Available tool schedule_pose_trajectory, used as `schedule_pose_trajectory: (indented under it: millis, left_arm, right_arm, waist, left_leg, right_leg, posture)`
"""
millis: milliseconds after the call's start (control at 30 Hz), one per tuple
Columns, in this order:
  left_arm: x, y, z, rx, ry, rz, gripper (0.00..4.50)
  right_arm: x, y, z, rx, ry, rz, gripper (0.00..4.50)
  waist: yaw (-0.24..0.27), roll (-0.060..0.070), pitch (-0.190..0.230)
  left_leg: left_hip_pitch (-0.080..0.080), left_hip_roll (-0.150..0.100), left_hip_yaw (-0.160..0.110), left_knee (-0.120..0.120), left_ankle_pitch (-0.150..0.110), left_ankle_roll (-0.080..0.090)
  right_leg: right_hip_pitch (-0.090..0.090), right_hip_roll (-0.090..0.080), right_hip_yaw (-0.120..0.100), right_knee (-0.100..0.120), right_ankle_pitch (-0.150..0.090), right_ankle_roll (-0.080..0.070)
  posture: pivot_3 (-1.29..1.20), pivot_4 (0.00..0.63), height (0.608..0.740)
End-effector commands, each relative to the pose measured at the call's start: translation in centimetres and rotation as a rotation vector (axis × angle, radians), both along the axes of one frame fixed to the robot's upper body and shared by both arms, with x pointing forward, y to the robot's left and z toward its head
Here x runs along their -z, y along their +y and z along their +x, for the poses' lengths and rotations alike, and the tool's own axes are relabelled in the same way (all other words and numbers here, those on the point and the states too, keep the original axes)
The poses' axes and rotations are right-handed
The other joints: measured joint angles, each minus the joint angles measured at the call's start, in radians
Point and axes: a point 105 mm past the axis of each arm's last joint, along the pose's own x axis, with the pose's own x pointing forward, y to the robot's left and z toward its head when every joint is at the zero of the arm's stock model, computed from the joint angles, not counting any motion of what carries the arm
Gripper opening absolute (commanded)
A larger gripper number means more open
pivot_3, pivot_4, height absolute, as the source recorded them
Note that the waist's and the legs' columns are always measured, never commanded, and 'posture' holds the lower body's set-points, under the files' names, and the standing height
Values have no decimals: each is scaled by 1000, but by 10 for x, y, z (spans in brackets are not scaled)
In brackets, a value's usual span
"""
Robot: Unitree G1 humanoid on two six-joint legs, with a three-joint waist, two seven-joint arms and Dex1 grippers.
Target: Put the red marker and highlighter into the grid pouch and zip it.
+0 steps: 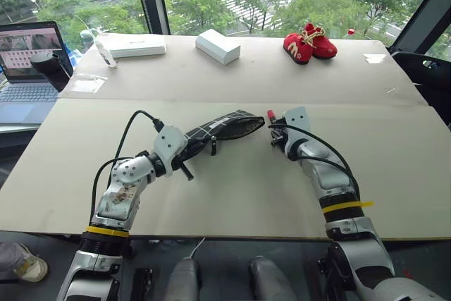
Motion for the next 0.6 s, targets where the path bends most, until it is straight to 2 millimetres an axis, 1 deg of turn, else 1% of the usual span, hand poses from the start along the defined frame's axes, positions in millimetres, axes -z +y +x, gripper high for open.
schedule_pose_trajectory:
  millis: [33,67,100,133,200,267,300,333,367,400,467,533,600]
  left_arm:
    - [-12,0,-2,1,-44,-19,0]
    - [-12,0,-2,2,-43,-19,0]
    - [-12,0,-2,3,-43,-18,0]
    - [-12,0,-2,4,-43,-17,0]
    - [-12,0,-2,7,-41,-15,0]
    - [-12,0,-2,10,-40,-13,0]
    - [-12,-1,-2,11,-39,-12,0]
    - [-12,-1,-2,14,-38,-11,0]
    - [-12,-1,-2,16,-38,-10,0]
    - [-12,-1,-2,17,-38,-10,0]
    - [-13,-2,-1,18,-39,-10,0]
    - [-14,-2,-1,21,-40,-9,0]
    - [-14,-2,-2,24,-40,-9,0]
  right_arm:
    - [-5,-7,-1,6,-24,0,578]
    - [-9,-6,0,-1,-46,6,578]
    - [-20,-5,2,-18,-103,-5,578]
    - [-33,2,1,-91,-167,-16,578]
    - [-67,1,-2,-181,-329,-67,578]
    - [-89,-3,-8,-251,-439,-136,578]
    - [-96,-5,-11,-286,-477,-170,578]
    - [-101,-6,-15,-330,-501,-198,578]
    - [-100,-5,-21,-395,-493,-220,578]
    - [-94,-5,-34,-520,-484,-301,578]
    - [-86,-11,-50,-663,-440,-387,578]
    - [-93,-15,-58,-723,-455,-443,578]
    - [-98,-14,-62,-766,-478,-488,578]
  waist:
    - [0,0,0]
    - [0,0,0]
    - [0,0,0]
    - [-1,0,0]
    - [0,0,0]
    - [0,0,0]
    - [-1,0,0]
    - [-1,0,0]
    - [-1,0,0]
    - [-1,0,0]
    - [3,0,0]
    - [2,0,0]
    - [-2,0,0]
  left_leg:
    - [0,0,0,0,0,0]
    - [0,0,0,0,0,0]
    - [0,0,0,0,0,0]
    - [0,0,0,0,0,0]
    - [0,0,0,0,0,0]
    - [-1,0,0,0,0,0]
    - [-1,0,0,0,0,0]
    - [-1,0,0,0,0,0]
    - [-1,0,0,0,0,0]
    - [0,0,0,0,0,0]
    - [0,0,0,-1,0,0]
    - [0,0,-1,-1,0,0]
    - [0,0,0,-1,0,0]
  right_leg:
    - [0,0,0,0,0,0]
    - [0,0,0,0,0,0]
    - [0,0,0,0,0,0]
    - [0,0,0,0,0,0]
    - [0,0,0,-1,0,0]
    - [0,0,0,-2,0,0]
    - [0,0,0,-2,0,0]
    - [0,0,0,-2,0,0]
    - [0,0,0,-3,0,0]
    - [0,0,0,-3,0,0]
    - [1,0,0,-4,0,0]
    - [3,0,-2,-6,0,0]
    - [3,0,0,-6,0,0]
  posture:
    - [0,150,729]
    - [0,150,729]
    - [0,150,729]
    - [0,150,729]
    - [0,150,729]
    - [0,150,729]
    - [0,150,729]
    - [0,150,729]
    - [0,150,729]
    - [0,150,729]
    - [0,150,729]
    - [0,150,729]
    - [0,150,729]
